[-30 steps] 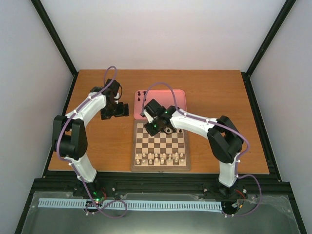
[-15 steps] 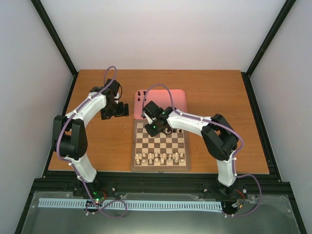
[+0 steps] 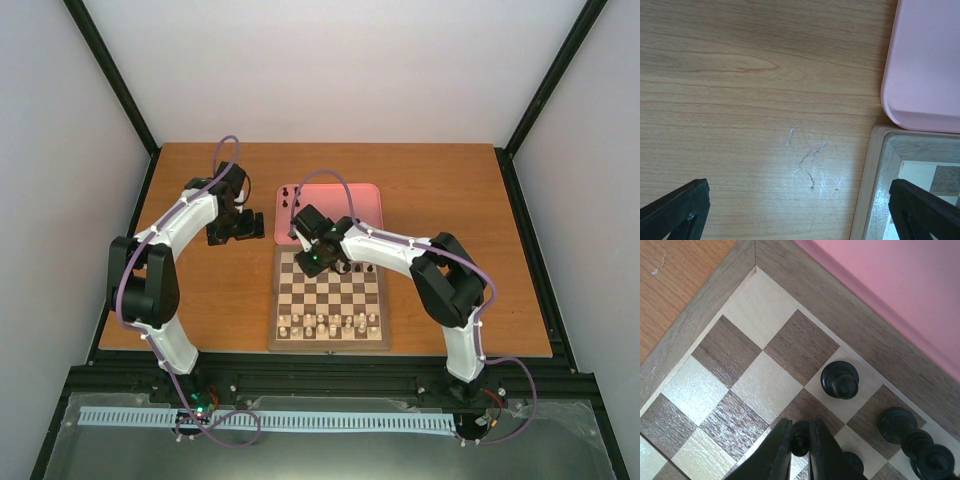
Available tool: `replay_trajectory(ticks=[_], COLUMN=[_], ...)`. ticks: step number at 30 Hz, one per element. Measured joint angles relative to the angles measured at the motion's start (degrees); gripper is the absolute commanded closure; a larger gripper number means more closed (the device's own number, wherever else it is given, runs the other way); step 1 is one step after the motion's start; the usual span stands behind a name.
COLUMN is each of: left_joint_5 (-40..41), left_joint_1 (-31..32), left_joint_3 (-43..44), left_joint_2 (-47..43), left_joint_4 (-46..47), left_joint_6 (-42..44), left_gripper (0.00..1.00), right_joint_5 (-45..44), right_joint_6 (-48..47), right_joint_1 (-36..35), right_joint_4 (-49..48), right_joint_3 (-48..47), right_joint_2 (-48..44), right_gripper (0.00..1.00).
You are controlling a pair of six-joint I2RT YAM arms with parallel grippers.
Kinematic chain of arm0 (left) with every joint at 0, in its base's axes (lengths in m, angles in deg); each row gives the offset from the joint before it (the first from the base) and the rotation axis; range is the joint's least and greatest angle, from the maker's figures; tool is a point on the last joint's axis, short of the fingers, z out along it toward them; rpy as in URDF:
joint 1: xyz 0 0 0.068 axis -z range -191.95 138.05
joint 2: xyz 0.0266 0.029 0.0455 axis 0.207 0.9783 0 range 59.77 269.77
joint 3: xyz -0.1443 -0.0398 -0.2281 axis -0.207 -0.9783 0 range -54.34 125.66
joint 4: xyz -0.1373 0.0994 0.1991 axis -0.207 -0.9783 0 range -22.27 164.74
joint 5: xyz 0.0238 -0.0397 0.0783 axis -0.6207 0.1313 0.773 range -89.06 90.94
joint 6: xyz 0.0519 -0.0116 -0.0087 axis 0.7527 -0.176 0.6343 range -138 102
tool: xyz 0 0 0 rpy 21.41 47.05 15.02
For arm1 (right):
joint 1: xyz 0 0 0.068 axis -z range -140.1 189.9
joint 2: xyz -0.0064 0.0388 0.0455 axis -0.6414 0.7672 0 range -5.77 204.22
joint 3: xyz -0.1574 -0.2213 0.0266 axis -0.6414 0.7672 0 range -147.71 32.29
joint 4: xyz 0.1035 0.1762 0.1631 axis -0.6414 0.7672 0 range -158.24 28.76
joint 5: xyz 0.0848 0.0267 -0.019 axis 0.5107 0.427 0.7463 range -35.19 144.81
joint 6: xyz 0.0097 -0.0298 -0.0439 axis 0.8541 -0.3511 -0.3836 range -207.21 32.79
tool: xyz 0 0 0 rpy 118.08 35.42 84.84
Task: Set up the chess pieces on the board
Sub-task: Place the chess piece on the chessboard, then pick up the chess piece from the storage box.
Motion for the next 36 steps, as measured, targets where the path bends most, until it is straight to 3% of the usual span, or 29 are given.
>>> replay_trajectory(ticks=[4,10,21,23,28,36], left_joint_5=[0.0,0.0,0.0,0.0,0.0,-0.5], left_joint_1=[0.0,0.0,0.0,0.0,0.0,0.0], left_joint_3=[0.0,0.0,0.0,0.0,0.0,0.2], left_joint_2=[0.0,0.0,0.0,0.0,0.0,0.0], left_joint_4=[0.0,0.2,0.4,0.4,0.4,0.3], left_joint_6=[0.0,0.0,0.0,0.0,0.0,0.0], left_gripper=[0.0,0.0,0.0,0.0,0.0,0.0], right_joint_5=[0.0,0.0,0.6,1.1,1.5,2.6], right_joint_6=[-0.2,-0.3,-0.7,-0.9,-1.8,-2.0], right_joint_1=[0.1,0.2,0.3,0.3,0.3,5.7], right_joint_4=[0.0,0.2,2.3,3.2,6.5,7.5], right_joint_3=[-0.4,-0.8,-2.4,-3.2,-5.8,-17.0], right_joint_2=[0.6,1.0,0.7,-0.1,-4.4,-4.5], right_gripper=[0.86,0.76,0.72,0.67,0.44,0.43])
